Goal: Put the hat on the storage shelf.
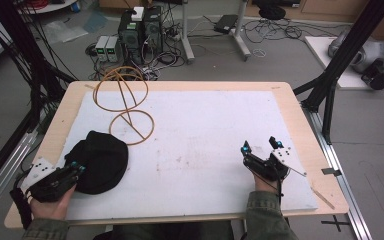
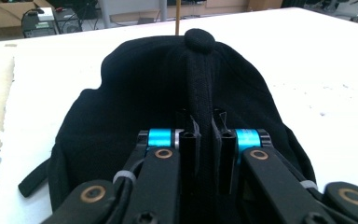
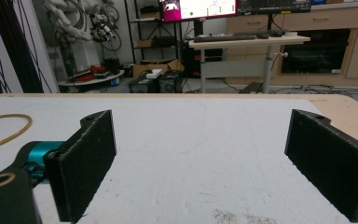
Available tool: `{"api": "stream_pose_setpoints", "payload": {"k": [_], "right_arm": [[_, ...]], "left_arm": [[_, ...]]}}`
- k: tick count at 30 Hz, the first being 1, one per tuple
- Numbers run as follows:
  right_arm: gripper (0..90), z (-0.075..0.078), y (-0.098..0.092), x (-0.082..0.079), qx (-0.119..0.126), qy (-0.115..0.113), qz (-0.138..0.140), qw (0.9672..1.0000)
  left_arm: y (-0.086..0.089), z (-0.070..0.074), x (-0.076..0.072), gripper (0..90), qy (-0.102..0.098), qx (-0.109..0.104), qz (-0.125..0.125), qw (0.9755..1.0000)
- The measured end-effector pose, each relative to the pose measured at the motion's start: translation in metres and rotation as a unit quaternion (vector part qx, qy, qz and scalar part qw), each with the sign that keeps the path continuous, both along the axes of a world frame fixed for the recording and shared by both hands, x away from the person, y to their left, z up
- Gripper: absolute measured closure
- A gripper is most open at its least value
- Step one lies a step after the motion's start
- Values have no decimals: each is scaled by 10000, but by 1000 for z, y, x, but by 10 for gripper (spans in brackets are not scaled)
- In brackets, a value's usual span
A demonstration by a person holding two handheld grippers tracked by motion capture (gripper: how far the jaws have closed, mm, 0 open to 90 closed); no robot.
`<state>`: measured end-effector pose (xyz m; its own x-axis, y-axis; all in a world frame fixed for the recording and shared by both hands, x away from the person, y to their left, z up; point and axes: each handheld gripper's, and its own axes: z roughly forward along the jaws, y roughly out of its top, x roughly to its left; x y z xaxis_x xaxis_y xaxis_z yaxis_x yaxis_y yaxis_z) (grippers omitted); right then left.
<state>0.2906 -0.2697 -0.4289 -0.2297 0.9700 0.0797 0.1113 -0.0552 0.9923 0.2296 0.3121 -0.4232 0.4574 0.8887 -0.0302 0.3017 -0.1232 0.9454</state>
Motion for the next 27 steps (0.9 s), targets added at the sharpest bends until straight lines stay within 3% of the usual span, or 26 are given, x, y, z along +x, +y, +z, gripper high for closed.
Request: {"api": "stream_pose_setpoints", "payload": {"k": [4, 12, 18, 27], "right_arm": [[79, 0, 0, 0, 4, -1, 1, 10000], [79, 0, 0, 1, 4, -2, 28, 10000], [79, 0, 0, 1, 12, -6, 29, 10000], [79, 0, 1, 0, 27, -9, 65, 10000]], "left_arm": [[-5, 2, -2, 861, -135, 181, 7, 9997], [-8, 3, -4, 864, -240, 216, -3, 9995], [-7, 5, -6, 864, -350, 91, 60, 9993], [-4, 10, -14, 862, -785, -107, 175, 9967]]}}
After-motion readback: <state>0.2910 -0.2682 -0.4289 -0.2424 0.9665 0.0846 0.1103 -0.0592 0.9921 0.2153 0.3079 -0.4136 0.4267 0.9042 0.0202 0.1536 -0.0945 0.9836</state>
